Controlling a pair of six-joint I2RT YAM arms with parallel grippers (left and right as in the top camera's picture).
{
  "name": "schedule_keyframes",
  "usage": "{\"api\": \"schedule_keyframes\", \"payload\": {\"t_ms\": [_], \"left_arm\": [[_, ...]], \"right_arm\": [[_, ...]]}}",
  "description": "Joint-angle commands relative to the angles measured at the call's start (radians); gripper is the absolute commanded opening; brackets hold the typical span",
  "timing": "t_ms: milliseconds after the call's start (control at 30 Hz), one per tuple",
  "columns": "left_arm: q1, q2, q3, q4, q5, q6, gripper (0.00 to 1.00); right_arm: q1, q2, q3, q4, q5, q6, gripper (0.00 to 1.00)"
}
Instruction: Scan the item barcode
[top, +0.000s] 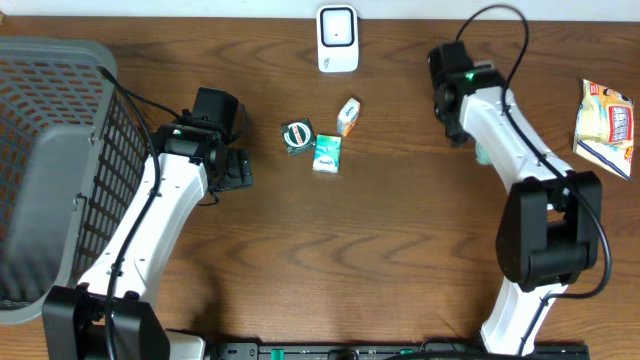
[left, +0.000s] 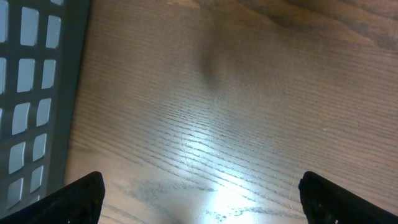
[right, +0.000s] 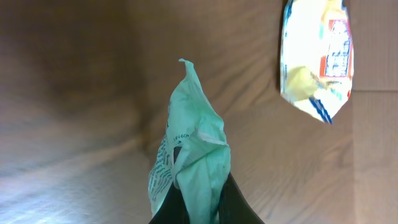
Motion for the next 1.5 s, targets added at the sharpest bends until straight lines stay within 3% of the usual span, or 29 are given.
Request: {"api": "schedule_keyframes", "payload": {"t_ms": [0, 167, 500, 967, 1067, 1267, 1467], "left_arm": [[0.005, -0.013, 0.004, -0.005, -0.009, -0.005, 0.97], [0.005, -0.013, 0.004, -0.005, -0.009, -0.005, 0.98], [0.005, -0.013, 0.004, -0.005, -0.009, -0.005, 0.98], [0.005, -0.013, 0.004, -0.005, -0.009, -0.005, 0.98], [0.005, -0.013, 0.004, -0.005, -0.009, -0.005, 0.98], [0.005, -0.013, 0.004, -0.005, -0.009, -0.005, 0.98], [0.005, -0.013, 0.004, -0.005, -0.009, -0.005, 0.98]], "right_arm": [[-0.001, 0.014, -0.042, 0.010, 0.054, -0.006, 0.01], [0.003, 0.026, -0.111, 0.040, -0.017, -0.006, 0.02], [0.048, 0.030, -0.140, 0.028, -0.053, -0.007, 0.17], [0.182, 0.030, -0.124, 0.053, -0.282, -0.007, 0.52], [0.187, 0.030, -0.085, 0.023, -0.284, -0.007, 0.53], [0.156, 0.029, 0.073, -0.101, -0.284, -0.014, 0.68], [0.045, 0.029, 0.243, -0.259, -0.352, -0.120, 0.77]]}}
